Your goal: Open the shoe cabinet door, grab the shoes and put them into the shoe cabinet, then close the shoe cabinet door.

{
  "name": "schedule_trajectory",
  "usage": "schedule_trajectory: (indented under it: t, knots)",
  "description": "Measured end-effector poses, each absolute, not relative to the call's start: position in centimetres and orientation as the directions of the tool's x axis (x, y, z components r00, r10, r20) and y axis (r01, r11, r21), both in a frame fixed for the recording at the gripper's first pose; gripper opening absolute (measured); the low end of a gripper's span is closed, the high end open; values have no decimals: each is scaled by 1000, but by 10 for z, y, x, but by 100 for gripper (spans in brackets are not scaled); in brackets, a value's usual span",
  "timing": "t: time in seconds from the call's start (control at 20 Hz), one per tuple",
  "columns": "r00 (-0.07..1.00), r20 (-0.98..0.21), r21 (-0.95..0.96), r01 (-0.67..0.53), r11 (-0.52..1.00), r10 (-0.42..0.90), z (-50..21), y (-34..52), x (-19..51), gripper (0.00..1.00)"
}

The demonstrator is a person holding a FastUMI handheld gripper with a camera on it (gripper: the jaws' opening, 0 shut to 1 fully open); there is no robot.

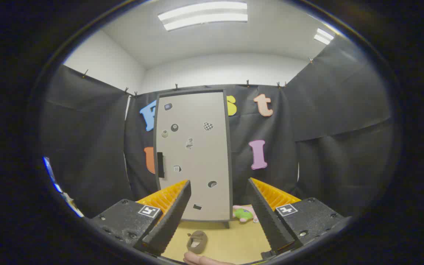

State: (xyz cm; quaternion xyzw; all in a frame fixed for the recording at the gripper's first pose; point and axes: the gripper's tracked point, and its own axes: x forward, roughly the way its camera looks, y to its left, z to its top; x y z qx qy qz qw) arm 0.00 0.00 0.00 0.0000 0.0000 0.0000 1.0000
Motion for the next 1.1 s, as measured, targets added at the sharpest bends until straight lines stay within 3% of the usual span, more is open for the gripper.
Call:
schedule_trajectory:
  t: [0.65, 0.95, 1.1]
  knots:
    - [1000, -21, -18, 2, 1000, -2, -15, 31, 9, 99]
    - [995, -73, 4, -66, 998, 66, -73, 56, 39, 99]
    - [991, -130, -38, -27, 999, 22, -133, 49, 58, 99]
